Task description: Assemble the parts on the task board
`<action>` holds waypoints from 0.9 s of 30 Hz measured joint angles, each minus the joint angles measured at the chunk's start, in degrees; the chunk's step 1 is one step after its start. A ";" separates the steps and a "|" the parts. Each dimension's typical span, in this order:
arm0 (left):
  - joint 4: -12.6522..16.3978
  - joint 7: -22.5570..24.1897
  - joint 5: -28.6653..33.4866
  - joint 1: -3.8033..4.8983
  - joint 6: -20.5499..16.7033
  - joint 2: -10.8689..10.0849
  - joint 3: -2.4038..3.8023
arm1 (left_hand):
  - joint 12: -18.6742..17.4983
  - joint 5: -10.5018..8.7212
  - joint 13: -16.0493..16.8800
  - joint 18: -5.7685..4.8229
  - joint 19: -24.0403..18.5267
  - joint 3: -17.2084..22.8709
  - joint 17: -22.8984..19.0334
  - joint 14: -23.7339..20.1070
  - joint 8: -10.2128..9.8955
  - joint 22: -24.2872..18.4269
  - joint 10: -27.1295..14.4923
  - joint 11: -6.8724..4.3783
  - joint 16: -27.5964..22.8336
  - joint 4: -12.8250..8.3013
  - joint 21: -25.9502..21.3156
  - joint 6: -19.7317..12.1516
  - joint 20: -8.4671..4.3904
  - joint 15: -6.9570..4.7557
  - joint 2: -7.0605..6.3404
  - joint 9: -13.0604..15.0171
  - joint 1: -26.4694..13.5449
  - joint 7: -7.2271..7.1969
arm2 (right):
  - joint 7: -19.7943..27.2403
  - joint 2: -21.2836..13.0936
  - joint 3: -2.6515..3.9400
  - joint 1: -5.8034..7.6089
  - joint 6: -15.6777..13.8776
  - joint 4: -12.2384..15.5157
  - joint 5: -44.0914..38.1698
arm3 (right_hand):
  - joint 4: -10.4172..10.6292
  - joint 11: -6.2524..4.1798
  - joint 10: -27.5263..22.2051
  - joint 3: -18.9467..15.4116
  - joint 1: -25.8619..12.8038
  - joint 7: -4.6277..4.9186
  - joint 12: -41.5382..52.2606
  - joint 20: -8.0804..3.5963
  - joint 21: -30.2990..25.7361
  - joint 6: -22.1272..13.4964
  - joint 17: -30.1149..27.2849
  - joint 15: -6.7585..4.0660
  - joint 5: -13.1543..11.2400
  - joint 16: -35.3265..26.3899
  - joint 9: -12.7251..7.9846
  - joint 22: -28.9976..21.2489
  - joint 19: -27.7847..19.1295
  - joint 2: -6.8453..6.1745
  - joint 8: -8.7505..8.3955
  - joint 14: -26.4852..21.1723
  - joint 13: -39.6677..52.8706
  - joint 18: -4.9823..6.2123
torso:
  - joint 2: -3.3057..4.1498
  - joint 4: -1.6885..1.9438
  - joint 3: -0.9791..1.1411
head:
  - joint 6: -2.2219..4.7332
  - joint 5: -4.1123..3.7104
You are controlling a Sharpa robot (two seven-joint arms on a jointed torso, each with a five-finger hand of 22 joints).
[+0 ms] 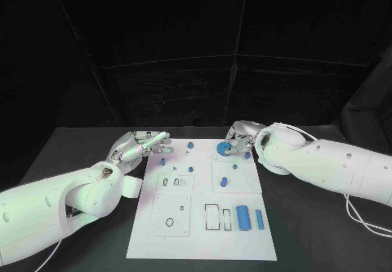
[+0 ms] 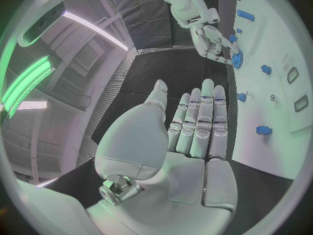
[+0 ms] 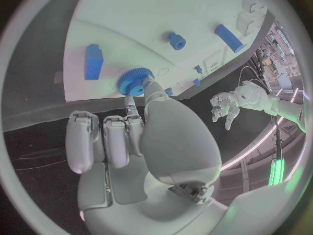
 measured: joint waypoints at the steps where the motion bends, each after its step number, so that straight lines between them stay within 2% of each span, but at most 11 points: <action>1: 0.00 -0.01 0.00 0.00 0.01 0.00 0.00 | 0.00 0.00 0.00 0.00 0.00 0.00 0.00 0.00 0.00 0.00 0.00 0.00 0.00 0.00 0.00 0.00 0.00 0.00 0.00 0.00 0.00 0.00 | -0.02 0.03 0.00 0.00 -0.08 0.13 -0.63 | -0.41 0.00 0.00 0.22 0.23 0.00 0.06 0.00 0.16 0.00 0.00 0.00 -0.61 0.00 -0.04 0.00 0.01 0.23 0.00 0.00 0.00 -0.13 | 0.01 0.00 -0.01 | 0.01 0.00; 2: -0.01 -0.01 0.00 0.00 0.03 0.00 0.00 | 0.00 0.00 0.00 0.00 0.00 0.00 0.00 0.00 0.00 0.00 0.00 0.00 0.00 0.00 0.00 0.00 0.00 0.00 0.00 0.00 0.00 0.00 | -0.05 0.07 0.00 0.00 -0.13 0.25 -1.19 | -0.78 0.00 0.00 0.47 0.22 0.00 0.09 0.00 0.16 0.00 0.00 0.00 -1.27 0.03 -0.10 0.00 0.01 0.22 0.00 0.00 0.00 -0.91 | 0.00 0.00 0.00 | 0.03 -0.01; 7: -0.02 -0.05 0.00 0.00 0.10 0.02 0.00 | 0.00 0.00 0.00 0.00 0.00 0.00 0.00 0.00 0.00 0.00 0.00 0.00 0.00 0.00 0.00 0.00 0.00 0.00 0.00 0.00 0.00 0.00 | -0.22 0.25 0.00 0.00 -0.11 0.70 -3.85 | -1.27 0.00 0.00 0.96 0.22 0.00 0.09 0.20 0.15 0.00 0.00 0.00 -2.38 0.23 -0.25 0.00 0.21 0.22 -0.35 0.00 0.00 -0.91 | 0.00 0.01 -0.01 | 0.04 -0.04; 15: -0.05 -0.15 0.00 0.00 0.17 0.02 0.00 | 0.00 0.00 0.00 0.00 0.00 0.00 -0.01 0.00 -0.27 -0.07 0.00 0.00 -0.22 0.00 0.00 0.00 0.00 0.00 0.00 0.00 0.00 0.00 | -0.51 0.37 -0.01 -0.01 0.52 0.65 -5.79 | -1.43 0.00 0.00 1.13 0.22 0.21 0.09 0.21 0.15 -0.22 -0.01 0.00 -2.38 0.22 -0.24 -0.01 0.21 0.22 -0.68 0.00 0.00 -0.90 | -0.02 0.11 -0.01 | -0.06 -0.04; 23: -0.06 -0.33 -0.01 0.00 0.28 0.06 0.00 | -0.33 0.00 -0.05 0.00 0.00 -0.16 0.06 0.00 -0.27 -0.13 0.00 0.00 -0.22 -0.16 0.00 0.00 0.00 0.00 0.00 0.00 0.00 0.00 | -0.56 0.89 0.06 0.05 2.38 -0.04 -6.02 | -1.34 0.00 -0.01 1.41 -0.10 0.21 0.09 0.21 0.15 -0.22 -0.01 0.00 -2.38 0.22 -0.32 -0.01 0.21 -0.10 -0.68 0.00 0.00 -0.90 | -0.03 0.11 -0.01 | -0.25 -0.05; 27: -0.06 -0.45 -0.01 0.00 0.33 0.06 0.00 | -0.33 0.00 -0.05 0.00 0.00 -0.16 0.06 0.00 -0.27 -0.13 0.00 0.00 -0.22 -0.16 0.00 0.00 0.00 0.00 0.00 0.00 0.00 0.00 | -0.52 0.97 0.14 0.17 3.10 -0.41 -5.70 | -1.31 0.00 -0.01 2.02 -0.48 0.20 0.09 0.21 0.15 -0.23 -0.01 0.00 -1.78 0.22 -0.33 -0.01 0.21 0.28 -0.69 0.00 -0.01 -0.90 | -0.04 0.11 -0.01 | -0.28 -0.05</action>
